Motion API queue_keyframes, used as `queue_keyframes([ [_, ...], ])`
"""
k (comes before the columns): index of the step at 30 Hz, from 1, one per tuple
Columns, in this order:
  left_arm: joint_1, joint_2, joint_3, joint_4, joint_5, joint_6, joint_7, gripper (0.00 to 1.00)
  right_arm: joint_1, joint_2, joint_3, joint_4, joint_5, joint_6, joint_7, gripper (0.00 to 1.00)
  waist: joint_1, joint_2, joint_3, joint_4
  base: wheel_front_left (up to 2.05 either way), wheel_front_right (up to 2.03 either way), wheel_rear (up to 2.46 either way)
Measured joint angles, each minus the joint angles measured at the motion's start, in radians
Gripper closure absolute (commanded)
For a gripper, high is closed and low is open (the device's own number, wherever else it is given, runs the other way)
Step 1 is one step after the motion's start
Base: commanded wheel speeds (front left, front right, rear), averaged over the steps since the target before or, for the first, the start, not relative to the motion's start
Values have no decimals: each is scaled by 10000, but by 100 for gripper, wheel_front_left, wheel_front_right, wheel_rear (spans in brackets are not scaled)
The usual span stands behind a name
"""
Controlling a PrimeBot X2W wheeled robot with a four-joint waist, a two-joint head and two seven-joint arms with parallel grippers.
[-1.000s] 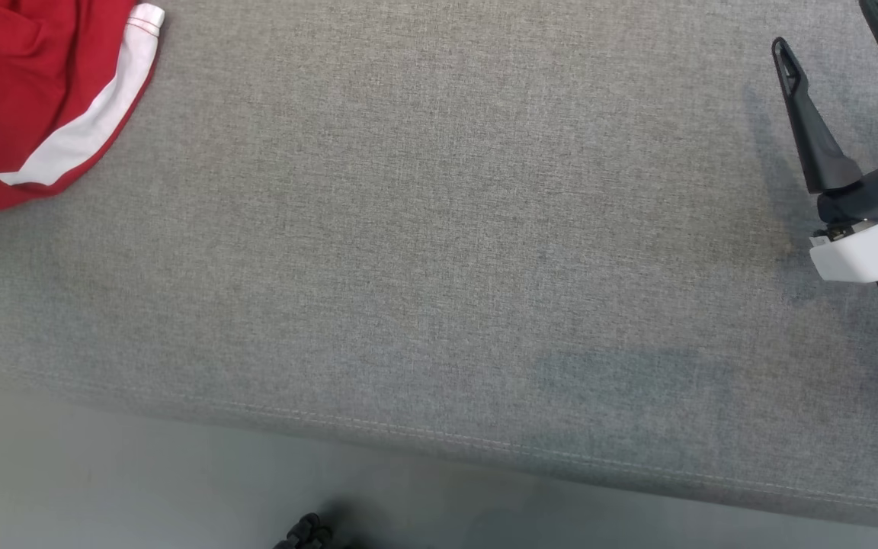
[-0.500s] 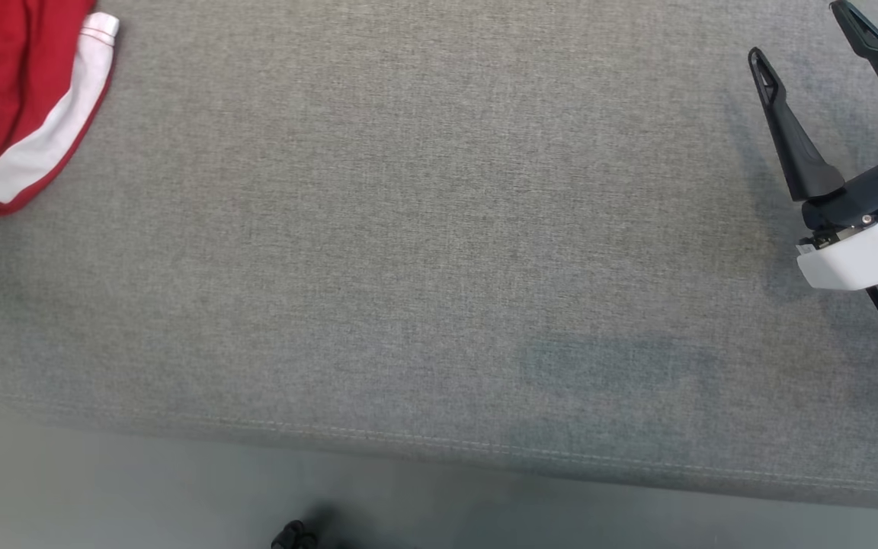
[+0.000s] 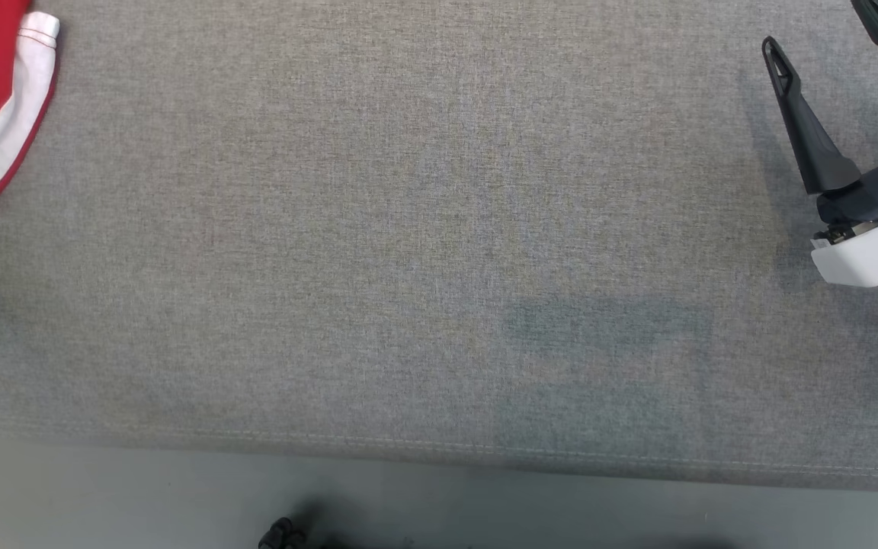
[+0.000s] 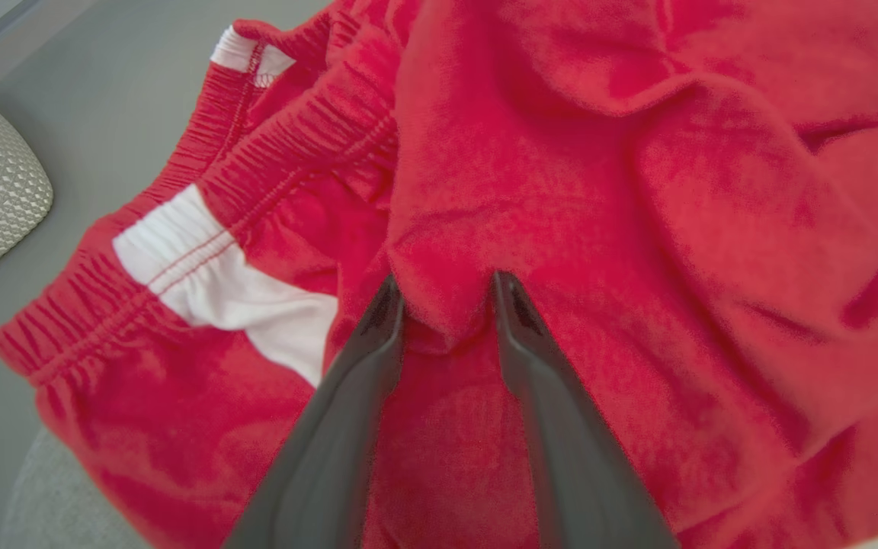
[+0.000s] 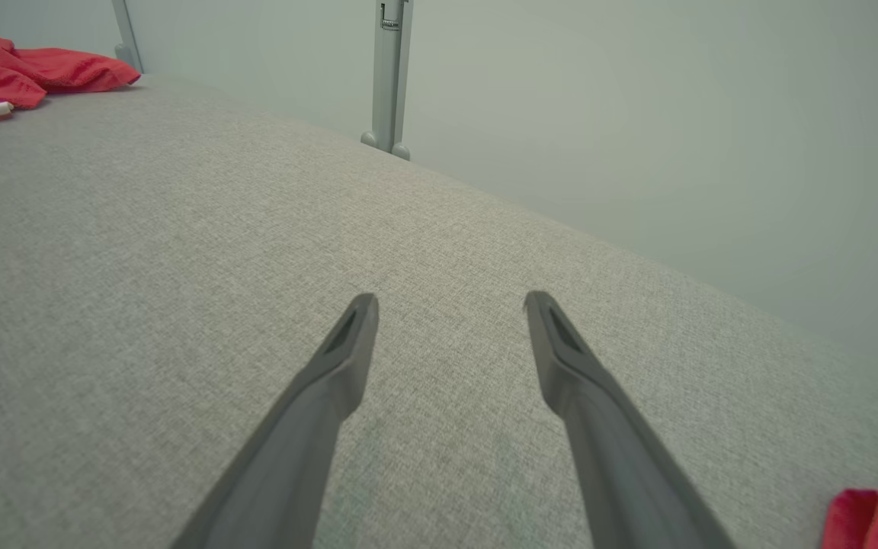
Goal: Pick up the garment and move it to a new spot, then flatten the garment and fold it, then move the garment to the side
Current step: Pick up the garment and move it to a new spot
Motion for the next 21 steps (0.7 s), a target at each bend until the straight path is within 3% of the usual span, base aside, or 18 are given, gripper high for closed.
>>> queue_keyframes([
  [2,-12,0,0,100,0,0,0,100,0,-15,-21,-46,0,0,38,0,0,0,22,-6,0,0,0],
  [14,-376,-357,-324,-314,4,-86,-805,100,7,-86,-169,-84,0,-88,71,0,0,0,-46,215,0,0,0],
  [21,-374,-857,-1162,-966,433,-90,-1453,100,14,102,-115,180,2,-167,-240,0,0,0,-420,396,0,0,0],
])
